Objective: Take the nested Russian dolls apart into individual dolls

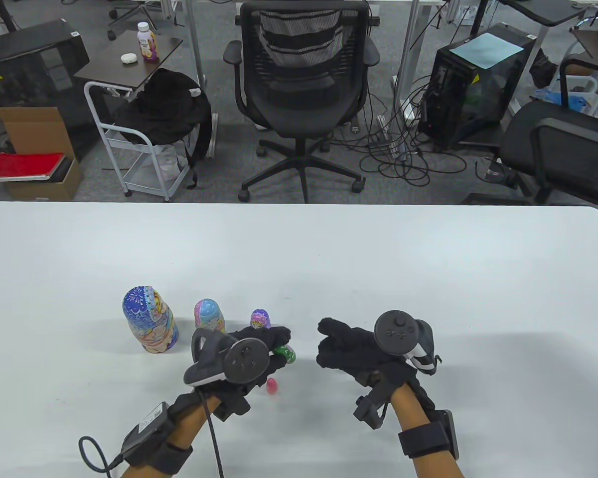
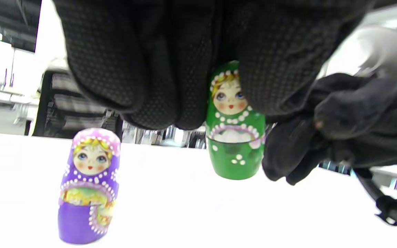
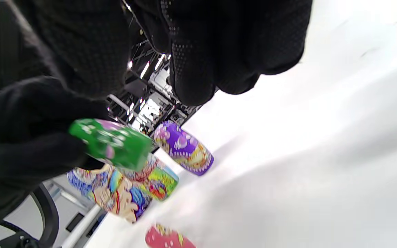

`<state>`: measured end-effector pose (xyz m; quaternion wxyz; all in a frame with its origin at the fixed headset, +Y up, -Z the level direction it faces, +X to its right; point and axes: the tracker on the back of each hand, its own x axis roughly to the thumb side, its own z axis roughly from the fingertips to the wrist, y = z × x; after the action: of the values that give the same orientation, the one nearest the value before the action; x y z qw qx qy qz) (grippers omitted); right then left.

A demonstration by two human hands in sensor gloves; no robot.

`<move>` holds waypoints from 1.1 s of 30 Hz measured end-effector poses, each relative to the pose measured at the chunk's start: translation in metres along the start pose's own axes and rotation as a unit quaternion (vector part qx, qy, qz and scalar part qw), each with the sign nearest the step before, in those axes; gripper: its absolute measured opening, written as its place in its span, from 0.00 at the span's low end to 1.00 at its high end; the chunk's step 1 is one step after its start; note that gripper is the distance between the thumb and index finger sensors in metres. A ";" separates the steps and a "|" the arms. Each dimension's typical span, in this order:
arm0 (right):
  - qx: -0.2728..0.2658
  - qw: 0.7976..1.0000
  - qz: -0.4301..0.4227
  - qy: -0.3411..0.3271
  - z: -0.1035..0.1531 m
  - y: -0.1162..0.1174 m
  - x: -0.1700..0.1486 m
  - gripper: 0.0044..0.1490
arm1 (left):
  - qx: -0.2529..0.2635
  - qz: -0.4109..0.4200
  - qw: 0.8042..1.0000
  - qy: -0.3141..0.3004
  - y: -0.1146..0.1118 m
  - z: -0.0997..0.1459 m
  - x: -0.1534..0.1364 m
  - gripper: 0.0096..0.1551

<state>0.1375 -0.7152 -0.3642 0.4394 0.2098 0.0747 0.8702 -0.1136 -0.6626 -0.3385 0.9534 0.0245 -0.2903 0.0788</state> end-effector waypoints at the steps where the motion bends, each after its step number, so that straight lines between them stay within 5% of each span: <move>1: -0.003 1.000 -0.003 0.002 0.001 -0.003 -0.002 0.50 | -0.020 -0.015 1.000 0.001 0.001 -0.011 0.003 0.31; 6: -0.033 0.999 0.007 0.012 0.009 -0.024 -0.010 0.48 | -0.103 -0.085 0.991 0.011 -0.007 -0.055 0.017 0.31; 11: -0.077 0.997 -0.014 0.020 0.017 -0.039 -0.020 0.47 | -0.129 -0.153 0.980 0.015 -0.024 -0.080 0.022 0.31; 24: -0.109 0.993 -0.024 0.031 0.022 -0.049 -0.030 0.46 | -0.159 -0.209 0.965 0.003 -0.062 -0.098 0.022 0.31; 30: -0.107 0.994 -0.020 0.032 0.021 -0.048 -0.029 0.46 | -0.163 -0.237 0.958 -0.003 -0.063 -0.101 0.030 0.32; 33: -0.102 0.994 -0.014 0.028 0.021 -0.046 -0.029 0.45 | -0.148 -0.259 0.954 -0.015 -0.055 -0.098 0.036 0.40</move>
<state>0.1955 -0.7117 -0.3685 0.4681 0.1379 0.0005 0.8729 -0.0213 -0.7032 -0.4004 0.9297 -0.0411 -0.2962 -0.2151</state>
